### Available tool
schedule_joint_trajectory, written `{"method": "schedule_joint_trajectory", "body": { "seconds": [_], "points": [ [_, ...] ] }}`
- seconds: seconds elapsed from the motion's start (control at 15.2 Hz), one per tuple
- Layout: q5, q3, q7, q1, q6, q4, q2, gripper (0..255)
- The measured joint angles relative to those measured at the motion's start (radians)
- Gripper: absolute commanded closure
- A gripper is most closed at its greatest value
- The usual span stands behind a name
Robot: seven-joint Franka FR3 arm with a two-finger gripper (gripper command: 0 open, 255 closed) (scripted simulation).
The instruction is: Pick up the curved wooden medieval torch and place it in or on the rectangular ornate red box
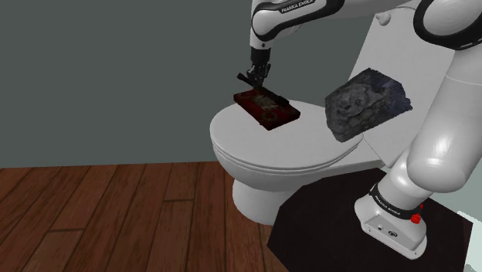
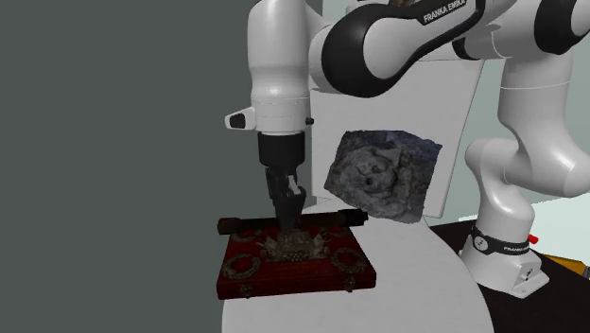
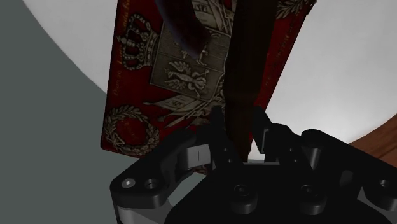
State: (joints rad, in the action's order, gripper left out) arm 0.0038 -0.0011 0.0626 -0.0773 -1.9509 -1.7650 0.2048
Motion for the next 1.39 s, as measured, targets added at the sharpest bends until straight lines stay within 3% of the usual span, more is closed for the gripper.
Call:
{"method": "schedule_joint_trajectory", "body": {
  "seconds": [0.59, 1.06, 1.12, 1.39],
  "points": [
    [0.001, 0.001, 0.001, 0.0, -0.109, -0.07, 0.037, 255],
    [0.002, 0.004, 0.001, -0.002, -0.128, -0.08, 0.041, 255],
    [0.002, 0.004, 0.0, -0.002, -0.128, -0.08, 0.041, 0],
    [0.001, 0.001, 0.001, 0.001, -0.124, -0.082, 0.042, 0]
  ]
}}
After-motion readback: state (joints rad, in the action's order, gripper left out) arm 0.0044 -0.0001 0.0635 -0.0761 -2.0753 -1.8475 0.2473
